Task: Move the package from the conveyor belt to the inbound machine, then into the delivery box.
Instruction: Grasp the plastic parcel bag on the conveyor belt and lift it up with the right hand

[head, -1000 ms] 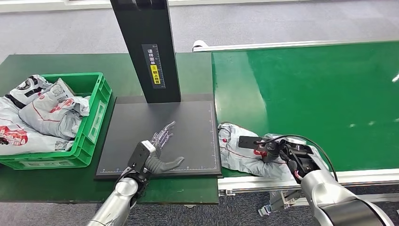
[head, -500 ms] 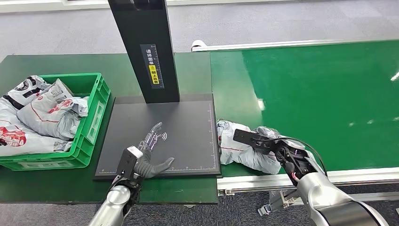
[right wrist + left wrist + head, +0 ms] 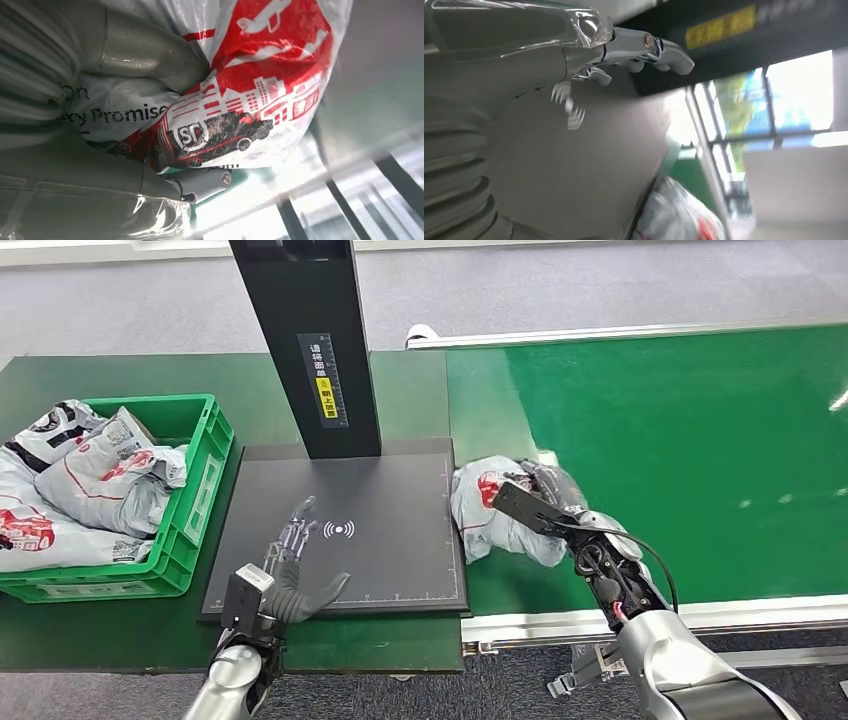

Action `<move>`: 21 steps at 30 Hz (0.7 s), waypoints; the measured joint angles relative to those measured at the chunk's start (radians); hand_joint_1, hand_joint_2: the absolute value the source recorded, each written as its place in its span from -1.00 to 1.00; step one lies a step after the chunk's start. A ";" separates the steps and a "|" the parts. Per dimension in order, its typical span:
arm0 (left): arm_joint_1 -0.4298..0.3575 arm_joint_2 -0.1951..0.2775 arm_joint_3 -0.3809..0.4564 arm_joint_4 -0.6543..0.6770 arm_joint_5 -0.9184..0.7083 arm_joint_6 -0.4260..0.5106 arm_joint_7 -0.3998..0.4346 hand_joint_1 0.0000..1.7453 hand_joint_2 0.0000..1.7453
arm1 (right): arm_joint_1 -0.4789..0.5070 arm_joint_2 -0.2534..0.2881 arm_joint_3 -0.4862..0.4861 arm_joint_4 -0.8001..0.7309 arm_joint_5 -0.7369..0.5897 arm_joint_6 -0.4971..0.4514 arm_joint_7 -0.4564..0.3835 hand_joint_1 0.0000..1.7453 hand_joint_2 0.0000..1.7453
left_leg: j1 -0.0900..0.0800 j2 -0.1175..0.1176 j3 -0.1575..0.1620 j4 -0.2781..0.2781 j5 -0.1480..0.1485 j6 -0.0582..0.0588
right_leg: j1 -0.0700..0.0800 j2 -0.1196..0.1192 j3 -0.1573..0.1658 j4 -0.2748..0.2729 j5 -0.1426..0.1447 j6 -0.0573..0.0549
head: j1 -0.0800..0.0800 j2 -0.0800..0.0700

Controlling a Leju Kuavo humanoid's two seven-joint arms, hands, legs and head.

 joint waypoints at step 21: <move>-0.036 -0.026 0.019 -0.145 0.178 0.277 -0.052 -1.00 1.00 | 0.187 0.020 -0.037 -0.526 -0.344 -0.481 -0.242 1.00 1.00 | 0.000 -0.002 -0.001 0.000 0.000 0.000 | 0.000 -0.001 -0.001 0.000 0.000 0.000 | 0.000 0.000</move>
